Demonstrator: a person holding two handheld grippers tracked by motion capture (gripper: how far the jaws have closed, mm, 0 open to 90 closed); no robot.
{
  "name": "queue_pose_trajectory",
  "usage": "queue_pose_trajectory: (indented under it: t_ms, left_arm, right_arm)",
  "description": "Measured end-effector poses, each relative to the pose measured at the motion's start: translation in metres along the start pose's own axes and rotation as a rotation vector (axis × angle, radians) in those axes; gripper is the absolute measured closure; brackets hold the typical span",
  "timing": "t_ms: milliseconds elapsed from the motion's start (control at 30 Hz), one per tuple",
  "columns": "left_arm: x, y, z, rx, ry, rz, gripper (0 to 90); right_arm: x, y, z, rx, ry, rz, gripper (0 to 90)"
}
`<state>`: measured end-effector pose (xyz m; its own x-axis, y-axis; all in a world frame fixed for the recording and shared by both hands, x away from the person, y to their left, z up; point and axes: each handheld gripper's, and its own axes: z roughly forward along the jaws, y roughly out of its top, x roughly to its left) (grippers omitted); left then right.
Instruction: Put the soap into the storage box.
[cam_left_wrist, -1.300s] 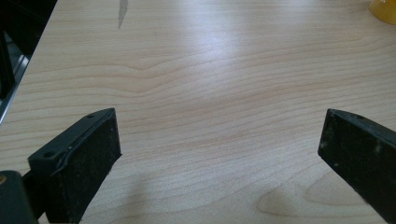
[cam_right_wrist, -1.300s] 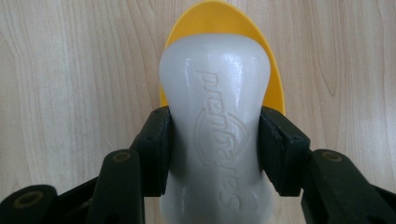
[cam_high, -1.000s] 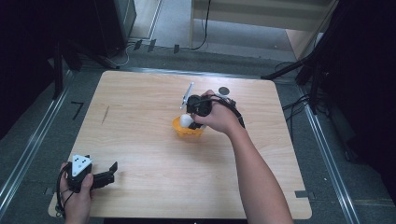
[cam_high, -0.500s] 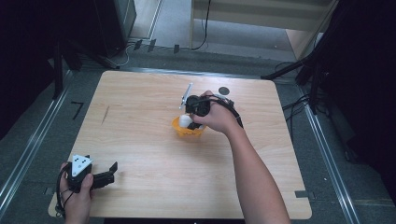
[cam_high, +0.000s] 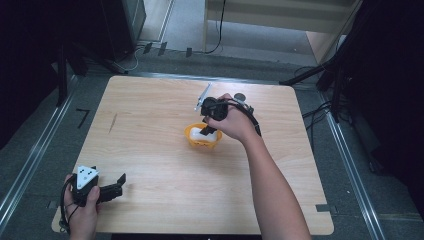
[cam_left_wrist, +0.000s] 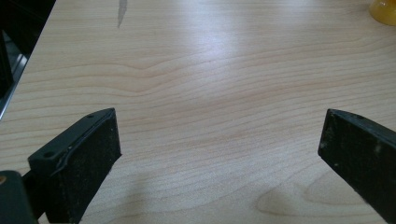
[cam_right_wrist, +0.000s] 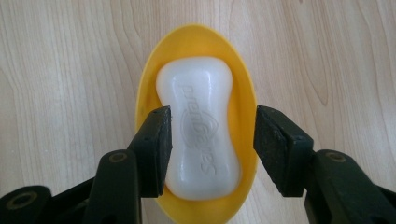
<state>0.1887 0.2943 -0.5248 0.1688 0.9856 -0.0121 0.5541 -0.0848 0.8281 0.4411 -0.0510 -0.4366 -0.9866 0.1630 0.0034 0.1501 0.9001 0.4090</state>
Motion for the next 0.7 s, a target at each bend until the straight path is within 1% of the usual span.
queue_pose_trajectory:
  t_ms: [67, 100, 200, 267, 367, 400, 467, 533, 600, 633, 700]
  left_arm:
    - [0.0, 0.0, 0.0, 0.0, 0.0, -0.001, 0.0]
    - [0.0, 0.0, 0.0, 0.0, 0.001, 0.0, 0.0]
    - [0.0, 0.0, 0.0, -0.001, 0.001, 0.001, 0.0]
    - [0.0, 0.0, 0.0, -0.001, 0.001, 0.001, 0.0]
    - [0.0, 0.0, 0.0, -0.002, 0.001, 0.001, 0.0]
    - [0.0, 0.0, 0.0, 0.001, 0.0, 0.004, 0.0]
    - [0.0, 0.0, 0.0, 0.002, 0.002, 0.004, 0.0]
    - [-0.001, 0.0, 0.001, 0.001, 0.002, 0.002, 0.0]
    - [-0.001, 0.0, 0.001, 0.0, 0.004, 0.003, 0.0]
    - [-0.001, 0.0, 0.001, 0.002, 0.004, 0.003, 0.0]
    - [-0.001, 0.0, 0.001, 0.004, 0.007, 0.005, 0.0]
  right_arm:
    - [0.0, -0.001, 0.0, 0.004, 0.001, -0.003, 48.6]
    - [0.002, -0.003, 0.0, 0.011, 0.002, 0.008, 48.4]
    - [0.002, -0.006, -0.001, 0.006, -0.006, 0.013, 47.9]
    - [0.004, -0.009, -0.002, 0.006, -0.003, 0.027, 47.1]
    - [0.006, -0.012, -0.003, 0.005, -0.002, 0.029, 46.1]
    - [0.008, -0.016, -0.005, 0.006, -0.006, 0.039, 45.0]
    - [0.008, -0.017, -0.005, 0.006, -0.009, 0.04, 44.9]
    - [0.009, -0.022, -0.008, -0.007, -0.019, 0.05, 44.3]
    - [0.01, -0.027, -0.01, -0.012, -0.018, 0.064, 43.2]
    - [0.011, -0.031, -0.011, -0.02, -0.022, 0.062, 42.1]
    - [0.012, -0.037, -0.013, -0.022, -0.024, 0.074, 38.7]
